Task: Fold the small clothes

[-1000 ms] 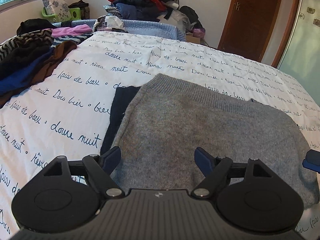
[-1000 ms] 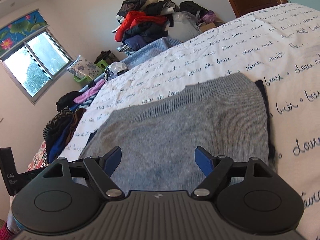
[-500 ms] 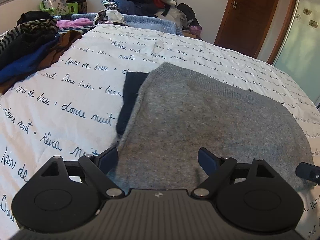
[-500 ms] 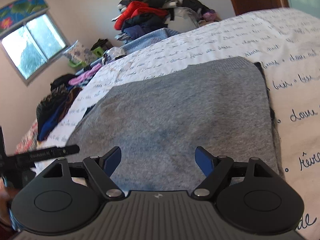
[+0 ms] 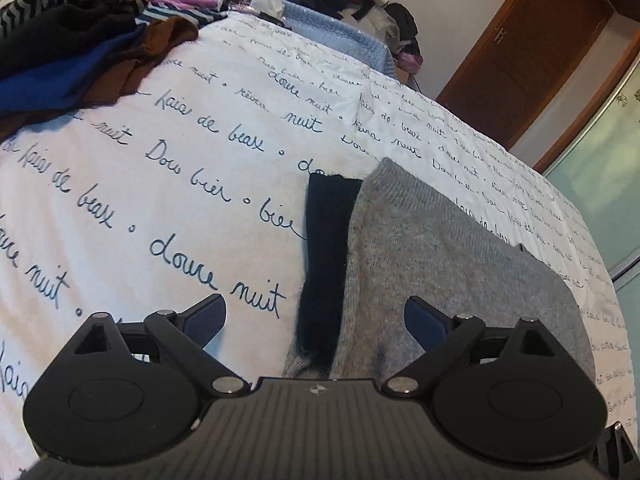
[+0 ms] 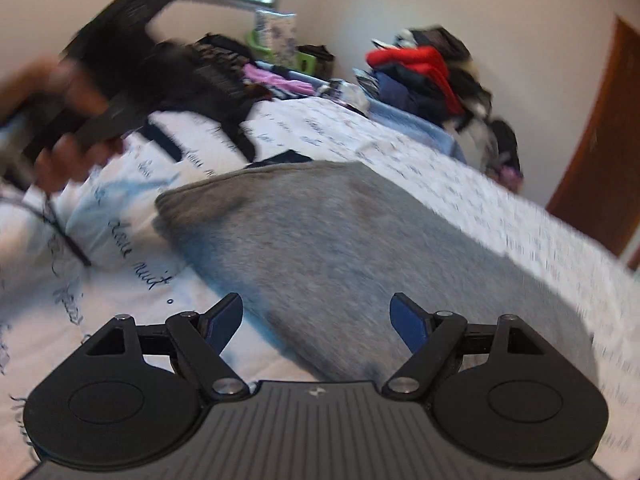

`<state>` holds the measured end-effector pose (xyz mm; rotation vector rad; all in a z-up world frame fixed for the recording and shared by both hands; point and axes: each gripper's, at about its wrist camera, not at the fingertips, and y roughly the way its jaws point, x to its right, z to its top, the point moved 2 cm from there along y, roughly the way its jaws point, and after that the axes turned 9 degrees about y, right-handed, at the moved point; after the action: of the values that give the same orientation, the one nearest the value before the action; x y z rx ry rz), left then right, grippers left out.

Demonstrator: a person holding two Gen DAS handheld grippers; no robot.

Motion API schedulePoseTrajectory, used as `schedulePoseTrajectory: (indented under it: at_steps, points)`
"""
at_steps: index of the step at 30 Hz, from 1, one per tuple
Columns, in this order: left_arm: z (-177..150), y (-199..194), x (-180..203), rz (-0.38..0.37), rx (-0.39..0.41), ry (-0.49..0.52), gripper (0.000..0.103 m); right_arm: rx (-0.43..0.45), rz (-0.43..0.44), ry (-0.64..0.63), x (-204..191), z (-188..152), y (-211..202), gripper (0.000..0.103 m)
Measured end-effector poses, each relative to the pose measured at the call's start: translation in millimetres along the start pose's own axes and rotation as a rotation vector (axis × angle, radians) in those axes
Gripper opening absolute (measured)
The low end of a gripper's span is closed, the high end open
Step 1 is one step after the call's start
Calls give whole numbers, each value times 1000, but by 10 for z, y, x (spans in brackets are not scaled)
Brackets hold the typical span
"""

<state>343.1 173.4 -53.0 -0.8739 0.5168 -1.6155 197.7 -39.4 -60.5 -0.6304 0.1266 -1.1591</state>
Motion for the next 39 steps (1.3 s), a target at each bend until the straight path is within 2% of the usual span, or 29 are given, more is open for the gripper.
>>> schedulePoseTrajectory:
  at_steps: [4, 7, 9, 14, 21, 24, 26, 28, 34, 37, 39]
  points:
    - [176, 261, -59, -74, -62, -46, 95, 29, -66, -179, -365, 13, 143, 81]
    - [258, 442, -119, -127, -104, -96, 95, 25, -98, -249, -540, -8, 296, 81]
    - [309, 542, -137, -179, -121, -93, 95, 34, -129, -288, -626, -33, 381, 81]
    - [441, 749, -149, -309, -157, -75, 95, 81, -186, -321, -764, 2, 522, 81]
    - [568, 963, -51, -407, -156, -70, 95, 154, -211, -367, -946, 113, 699, 80]
    - [577, 1026, 37, -418, -141, -42, 95, 169, -217, -383, -973, 153, 792, 72]
    - [594, 1064, 69, -428, -129, -37, 95, 173, -205, -391, -965, 162, 843, 58]
    - [617, 1094, 73, -430, -114, -47, 93, 173, -194, -386, -958, 175, 877, 50]
    - [667, 1155, -34, -434, -93, -120, 74, 181, -164, -398, -979, 149, 874, 36]
    - [659, 1161, -53, -398, -87, -120, 53, 181, -152, -407, -1007, 125, 877, 32]
    - [650, 1159, -74, -363, -86, -122, 28, 177, -140, -406, -1007, 134, 882, 29]
